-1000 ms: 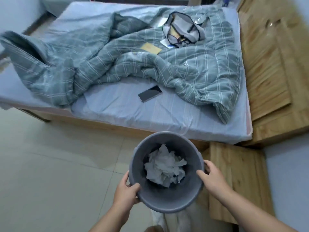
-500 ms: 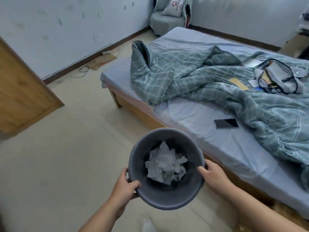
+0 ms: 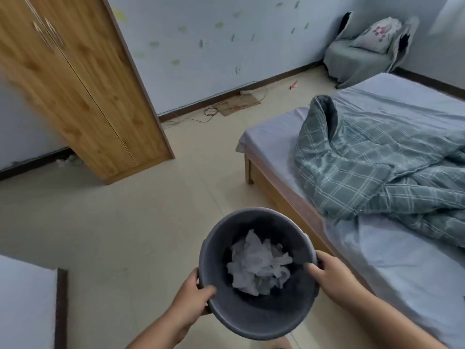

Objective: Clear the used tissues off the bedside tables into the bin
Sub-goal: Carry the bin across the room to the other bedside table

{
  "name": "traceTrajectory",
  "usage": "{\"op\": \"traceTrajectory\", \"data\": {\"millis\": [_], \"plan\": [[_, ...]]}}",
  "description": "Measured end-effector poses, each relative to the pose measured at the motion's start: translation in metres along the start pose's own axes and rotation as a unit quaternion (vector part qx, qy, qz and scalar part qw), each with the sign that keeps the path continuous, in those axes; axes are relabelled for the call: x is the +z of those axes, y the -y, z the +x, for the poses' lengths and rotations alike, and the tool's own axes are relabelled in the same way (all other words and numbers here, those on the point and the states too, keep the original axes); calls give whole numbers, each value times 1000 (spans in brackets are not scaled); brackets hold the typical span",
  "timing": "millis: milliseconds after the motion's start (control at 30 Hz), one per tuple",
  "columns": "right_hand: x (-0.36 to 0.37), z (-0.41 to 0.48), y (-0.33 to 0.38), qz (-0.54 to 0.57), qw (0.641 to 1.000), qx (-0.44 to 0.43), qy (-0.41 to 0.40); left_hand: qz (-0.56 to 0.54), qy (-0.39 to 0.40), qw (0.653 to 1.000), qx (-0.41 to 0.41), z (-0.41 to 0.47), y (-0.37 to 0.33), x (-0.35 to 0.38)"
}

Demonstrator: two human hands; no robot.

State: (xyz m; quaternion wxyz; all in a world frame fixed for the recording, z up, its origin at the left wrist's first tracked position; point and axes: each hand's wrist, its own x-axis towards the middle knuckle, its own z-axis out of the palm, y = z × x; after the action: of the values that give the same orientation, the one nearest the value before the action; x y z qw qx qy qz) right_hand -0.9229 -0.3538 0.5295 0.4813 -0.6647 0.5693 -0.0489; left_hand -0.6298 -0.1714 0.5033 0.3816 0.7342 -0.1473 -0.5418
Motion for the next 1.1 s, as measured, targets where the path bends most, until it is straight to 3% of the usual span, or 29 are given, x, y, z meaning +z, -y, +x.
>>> {"op": "traceTrajectory", "data": {"millis": [500, 800, 1100], "plan": [[17, 349, 302, -56, 985, -109, 119, -72, -143, 987, 26, 231, -231, -170], [57, 517, 398, -88, 989, -69, 101, -85, -85, 993, 2, 415, -318, -262], [16, 643, 484, -79, 996, -39, -11, -15, -15, 999, 34, 560, -495, -306]]}}
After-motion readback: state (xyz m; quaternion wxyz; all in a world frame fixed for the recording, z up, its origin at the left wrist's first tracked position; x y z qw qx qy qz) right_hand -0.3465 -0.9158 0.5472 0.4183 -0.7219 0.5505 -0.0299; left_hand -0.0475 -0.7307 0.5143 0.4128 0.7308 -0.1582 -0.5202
